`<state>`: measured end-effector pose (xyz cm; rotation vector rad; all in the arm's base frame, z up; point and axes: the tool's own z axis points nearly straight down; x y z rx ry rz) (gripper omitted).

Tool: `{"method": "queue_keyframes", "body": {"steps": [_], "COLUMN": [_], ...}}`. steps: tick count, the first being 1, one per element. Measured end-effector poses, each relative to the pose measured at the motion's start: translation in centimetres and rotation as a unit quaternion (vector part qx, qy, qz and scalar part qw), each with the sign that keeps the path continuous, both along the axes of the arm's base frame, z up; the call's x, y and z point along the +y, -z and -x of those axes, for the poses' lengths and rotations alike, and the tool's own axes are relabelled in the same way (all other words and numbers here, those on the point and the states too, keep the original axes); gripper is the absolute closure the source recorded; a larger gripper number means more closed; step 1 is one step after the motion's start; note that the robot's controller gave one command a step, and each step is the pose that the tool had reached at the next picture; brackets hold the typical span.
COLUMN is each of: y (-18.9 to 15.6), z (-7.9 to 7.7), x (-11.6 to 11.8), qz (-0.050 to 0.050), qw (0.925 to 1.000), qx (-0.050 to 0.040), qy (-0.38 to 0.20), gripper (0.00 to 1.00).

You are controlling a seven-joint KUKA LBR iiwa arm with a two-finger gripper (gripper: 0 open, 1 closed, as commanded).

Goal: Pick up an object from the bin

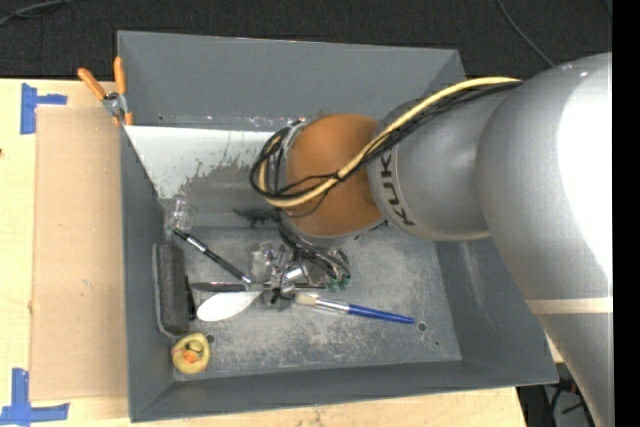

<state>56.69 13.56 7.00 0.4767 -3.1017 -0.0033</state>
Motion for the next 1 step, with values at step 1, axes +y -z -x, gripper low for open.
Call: {"method": "queue_keyframes", "body": {"steps": [1], "y": [0.0], "z": [0.0], "x": [-0.01], "qz": [0.0], "qw": [1.0], "qx": [0.0], "qy": [0.0], "gripper": [1.0]}}
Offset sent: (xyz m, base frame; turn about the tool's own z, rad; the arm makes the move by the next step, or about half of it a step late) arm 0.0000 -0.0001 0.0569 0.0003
